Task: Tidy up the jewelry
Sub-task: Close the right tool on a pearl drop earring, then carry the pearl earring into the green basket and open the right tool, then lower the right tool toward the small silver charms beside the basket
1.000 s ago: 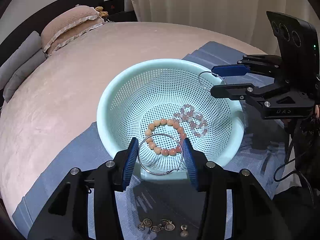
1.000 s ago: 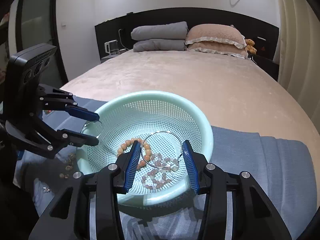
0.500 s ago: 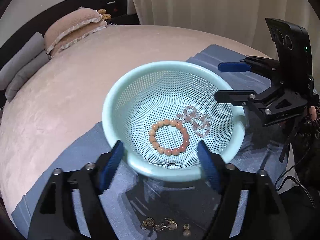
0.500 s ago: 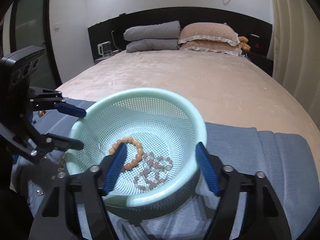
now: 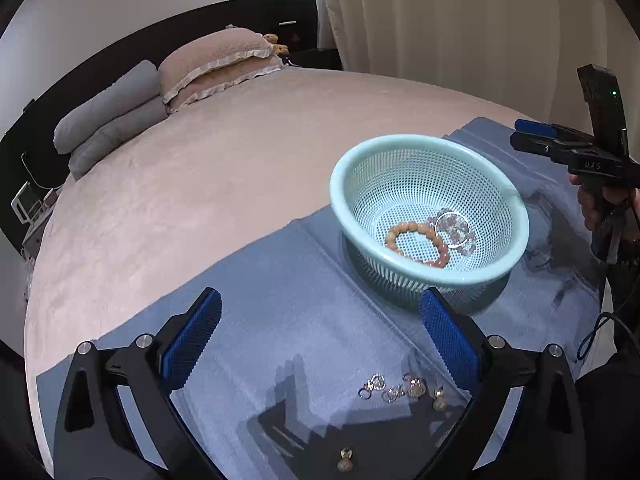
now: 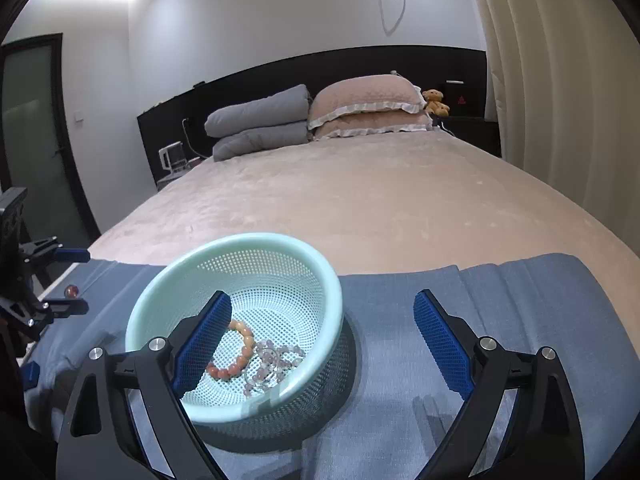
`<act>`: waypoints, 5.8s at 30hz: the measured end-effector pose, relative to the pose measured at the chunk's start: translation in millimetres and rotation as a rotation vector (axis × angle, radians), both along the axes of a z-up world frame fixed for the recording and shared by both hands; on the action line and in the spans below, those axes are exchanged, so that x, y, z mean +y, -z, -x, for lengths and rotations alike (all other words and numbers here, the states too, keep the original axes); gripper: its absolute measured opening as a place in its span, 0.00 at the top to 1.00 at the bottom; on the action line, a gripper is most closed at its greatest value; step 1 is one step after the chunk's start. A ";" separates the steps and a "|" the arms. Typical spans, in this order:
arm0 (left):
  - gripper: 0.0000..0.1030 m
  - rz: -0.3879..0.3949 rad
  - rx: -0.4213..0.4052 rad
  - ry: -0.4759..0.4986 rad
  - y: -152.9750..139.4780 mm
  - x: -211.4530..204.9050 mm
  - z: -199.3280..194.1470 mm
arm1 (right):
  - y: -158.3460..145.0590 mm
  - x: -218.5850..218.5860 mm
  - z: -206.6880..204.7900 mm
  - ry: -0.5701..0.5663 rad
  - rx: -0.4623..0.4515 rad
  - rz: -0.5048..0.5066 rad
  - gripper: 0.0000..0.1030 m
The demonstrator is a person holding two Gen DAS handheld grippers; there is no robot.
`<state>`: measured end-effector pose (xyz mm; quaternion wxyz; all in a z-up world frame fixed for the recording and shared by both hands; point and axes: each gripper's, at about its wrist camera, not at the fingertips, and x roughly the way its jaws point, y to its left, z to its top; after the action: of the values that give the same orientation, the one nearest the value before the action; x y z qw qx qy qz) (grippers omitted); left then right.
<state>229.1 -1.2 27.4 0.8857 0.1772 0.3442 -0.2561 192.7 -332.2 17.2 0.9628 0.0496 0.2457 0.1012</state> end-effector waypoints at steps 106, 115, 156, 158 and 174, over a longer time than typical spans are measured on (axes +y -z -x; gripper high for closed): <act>0.89 0.029 0.188 0.218 1.0 -99.4 -29.7 | -7.2 72.5 -27.9 -0.476 0.001 0.334 0.80; 0.89 0.013 0.239 0.215 28.0 -103.9 -46.9 | 17.4 71.8 -46.1 -0.477 0.057 0.318 0.80; 0.06 -0.080 0.085 -0.015 14.3 -0.1 15.9 | -44.6 110.6 30.1 -0.564 -0.111 0.276 0.14; 0.06 -0.077 0.097 -0.027 20.4 11.9 21.1 | -40.9 124.0 34.1 -0.609 -0.111 0.282 0.14; 0.07 -0.032 0.191 -0.028 75.1 37.0 0.0 | 28.7 196.6 30.0 -0.909 0.068 0.242 0.15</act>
<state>229.1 35.8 -47.7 0.8495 0.1615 0.4334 -0.2540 162.6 -135.7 -11.5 0.8111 -0.1724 0.2842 0.4812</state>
